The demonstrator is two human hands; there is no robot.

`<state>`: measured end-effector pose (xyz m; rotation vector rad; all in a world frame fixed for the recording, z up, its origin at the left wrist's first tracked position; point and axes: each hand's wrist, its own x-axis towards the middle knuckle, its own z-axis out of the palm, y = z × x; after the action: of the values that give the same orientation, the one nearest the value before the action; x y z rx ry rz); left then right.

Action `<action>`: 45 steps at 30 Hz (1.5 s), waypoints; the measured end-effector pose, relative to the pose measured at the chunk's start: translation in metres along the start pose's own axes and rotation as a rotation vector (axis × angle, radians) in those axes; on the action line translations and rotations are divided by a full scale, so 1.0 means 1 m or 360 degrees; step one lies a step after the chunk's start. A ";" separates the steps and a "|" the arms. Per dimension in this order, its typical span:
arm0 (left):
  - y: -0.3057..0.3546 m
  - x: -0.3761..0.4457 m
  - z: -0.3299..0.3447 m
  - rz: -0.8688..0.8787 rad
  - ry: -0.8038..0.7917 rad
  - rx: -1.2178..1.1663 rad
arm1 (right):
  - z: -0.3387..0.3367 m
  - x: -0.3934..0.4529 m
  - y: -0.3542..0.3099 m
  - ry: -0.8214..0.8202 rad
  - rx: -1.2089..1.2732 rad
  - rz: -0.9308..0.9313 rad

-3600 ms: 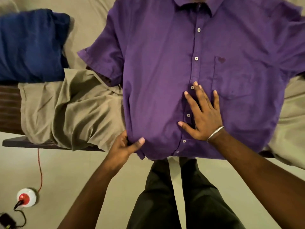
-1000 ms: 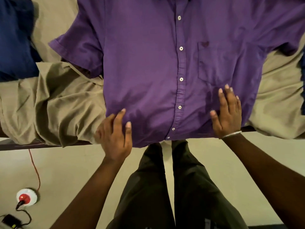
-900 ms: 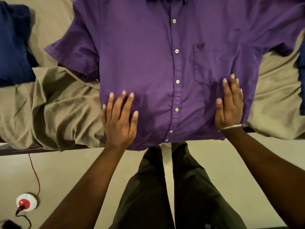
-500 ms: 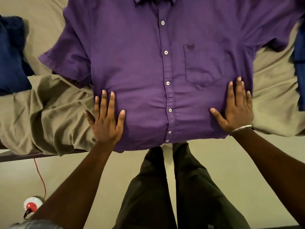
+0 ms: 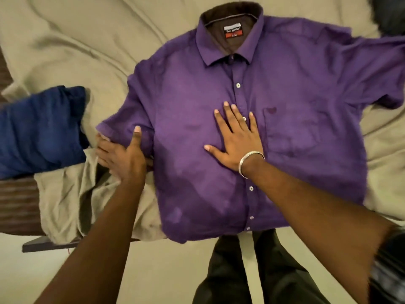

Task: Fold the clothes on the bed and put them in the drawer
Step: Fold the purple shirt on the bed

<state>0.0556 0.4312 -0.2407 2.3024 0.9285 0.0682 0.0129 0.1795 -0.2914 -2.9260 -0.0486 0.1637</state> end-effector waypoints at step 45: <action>0.282 -0.167 0.086 0.0650 -0.0923 -0.0109 | -0.131 -0.031 0.109 0.0275 0.2064 0.0184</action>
<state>0.1248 0.1251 -0.1128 2.2218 0.1583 -0.3704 -0.0003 0.0444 -0.1836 -1.6348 0.1848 -0.0455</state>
